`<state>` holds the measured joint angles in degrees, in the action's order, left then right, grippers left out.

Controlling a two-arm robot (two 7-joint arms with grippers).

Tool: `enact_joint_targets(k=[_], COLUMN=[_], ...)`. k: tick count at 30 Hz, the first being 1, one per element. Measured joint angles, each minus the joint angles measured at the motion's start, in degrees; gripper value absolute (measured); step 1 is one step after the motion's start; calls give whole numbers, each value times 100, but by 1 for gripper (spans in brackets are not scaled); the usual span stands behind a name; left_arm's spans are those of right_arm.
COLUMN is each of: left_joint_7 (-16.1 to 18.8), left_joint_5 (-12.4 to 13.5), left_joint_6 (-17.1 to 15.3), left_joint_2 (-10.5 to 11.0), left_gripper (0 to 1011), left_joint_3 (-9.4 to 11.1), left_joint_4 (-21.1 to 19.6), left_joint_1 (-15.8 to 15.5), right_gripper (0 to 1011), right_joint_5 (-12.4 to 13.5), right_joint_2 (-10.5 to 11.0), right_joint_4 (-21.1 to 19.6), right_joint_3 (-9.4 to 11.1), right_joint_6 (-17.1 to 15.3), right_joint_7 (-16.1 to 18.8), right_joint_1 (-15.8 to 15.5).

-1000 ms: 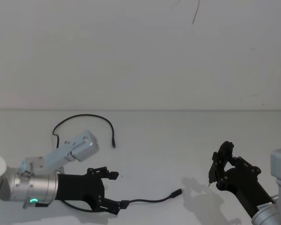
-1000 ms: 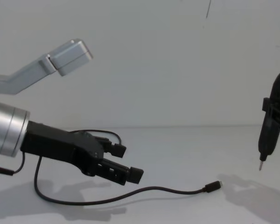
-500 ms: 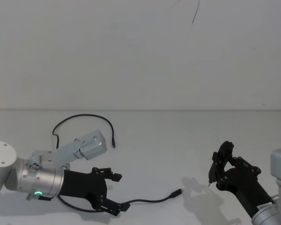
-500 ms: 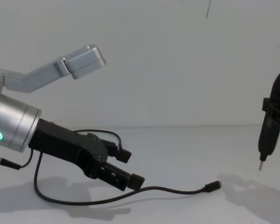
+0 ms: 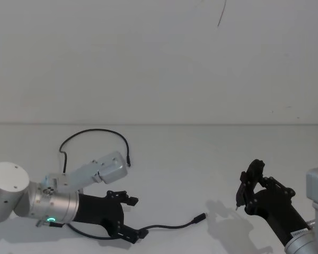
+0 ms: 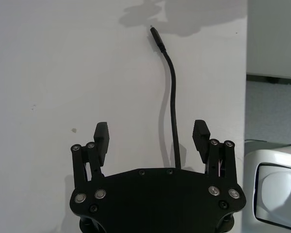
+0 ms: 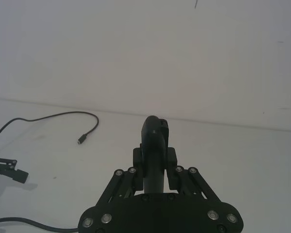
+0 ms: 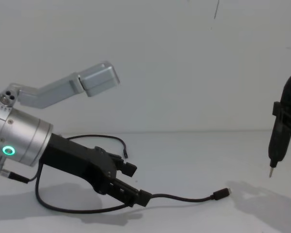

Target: Pick up the data cable with the one hand.

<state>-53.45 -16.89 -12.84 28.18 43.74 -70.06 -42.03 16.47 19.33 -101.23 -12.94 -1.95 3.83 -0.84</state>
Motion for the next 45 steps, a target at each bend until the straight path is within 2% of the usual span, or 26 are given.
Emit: enact_joint_targets(k=[21, 41, 45], left_joint_7=[186, 143, 135], left_joint_5=[65, 50, 48], left_joint_6=[14, -43, -51], left_joint_2=[-202, -189, -187], left_gripper=[1001, 1001, 945], left_joint_3=[184, 295, 308], left_joint_4=[241, 285, 291], left_joint_1=[-86, -136, -142], right_gripper=[263, 263, 263], right_joint_5=[0, 0, 0], right_joint_2=[0, 0, 0], right_joint_4=[0, 0, 0], right_joint_3=[0, 0, 0], right_joint_6=[0, 0, 0], right_joint_7=[0, 0, 0], right_joint_1=[0, 0, 0])
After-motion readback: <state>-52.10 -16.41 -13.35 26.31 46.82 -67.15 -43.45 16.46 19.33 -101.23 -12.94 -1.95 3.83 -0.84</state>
